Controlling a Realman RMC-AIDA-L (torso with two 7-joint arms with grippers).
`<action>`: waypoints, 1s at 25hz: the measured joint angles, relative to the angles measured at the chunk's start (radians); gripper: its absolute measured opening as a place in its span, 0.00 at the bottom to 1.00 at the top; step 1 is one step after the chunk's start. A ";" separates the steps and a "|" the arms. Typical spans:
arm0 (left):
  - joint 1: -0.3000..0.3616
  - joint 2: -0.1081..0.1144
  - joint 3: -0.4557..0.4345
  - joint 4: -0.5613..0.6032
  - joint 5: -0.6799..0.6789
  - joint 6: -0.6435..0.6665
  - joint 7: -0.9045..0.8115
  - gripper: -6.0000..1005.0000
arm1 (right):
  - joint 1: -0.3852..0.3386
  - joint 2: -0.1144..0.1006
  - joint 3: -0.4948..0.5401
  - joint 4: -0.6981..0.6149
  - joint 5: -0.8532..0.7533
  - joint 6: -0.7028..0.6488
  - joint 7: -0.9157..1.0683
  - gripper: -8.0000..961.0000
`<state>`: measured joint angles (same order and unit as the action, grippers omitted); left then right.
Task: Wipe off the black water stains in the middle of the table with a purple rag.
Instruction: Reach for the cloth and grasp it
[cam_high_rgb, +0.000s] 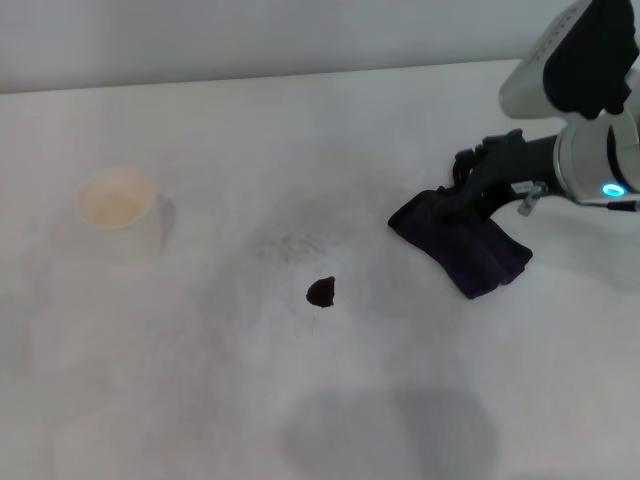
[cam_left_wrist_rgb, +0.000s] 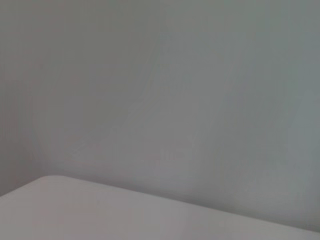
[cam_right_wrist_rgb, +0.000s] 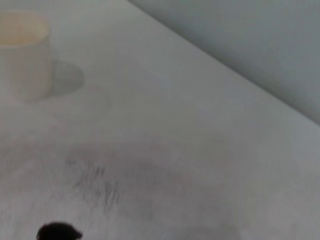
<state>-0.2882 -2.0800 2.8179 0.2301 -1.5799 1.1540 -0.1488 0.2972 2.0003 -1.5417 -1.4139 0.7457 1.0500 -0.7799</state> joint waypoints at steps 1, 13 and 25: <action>-0.002 0.000 0.000 0.000 0.000 0.003 0.000 0.89 | -0.001 0.000 -0.006 0.001 -0.009 0.002 0.008 0.86; -0.021 0.000 0.009 -0.001 0.013 0.099 0.004 0.89 | 0.036 0.006 -0.109 0.036 -0.213 0.009 0.166 0.84; -0.032 0.000 0.007 -0.002 0.014 0.107 0.000 0.89 | 0.091 0.010 -0.109 0.156 -0.206 -0.005 0.169 0.77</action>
<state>-0.3206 -2.0801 2.8247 0.2285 -1.5661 1.2607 -0.1487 0.3882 2.0108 -1.6504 -1.2581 0.5400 1.0448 -0.6114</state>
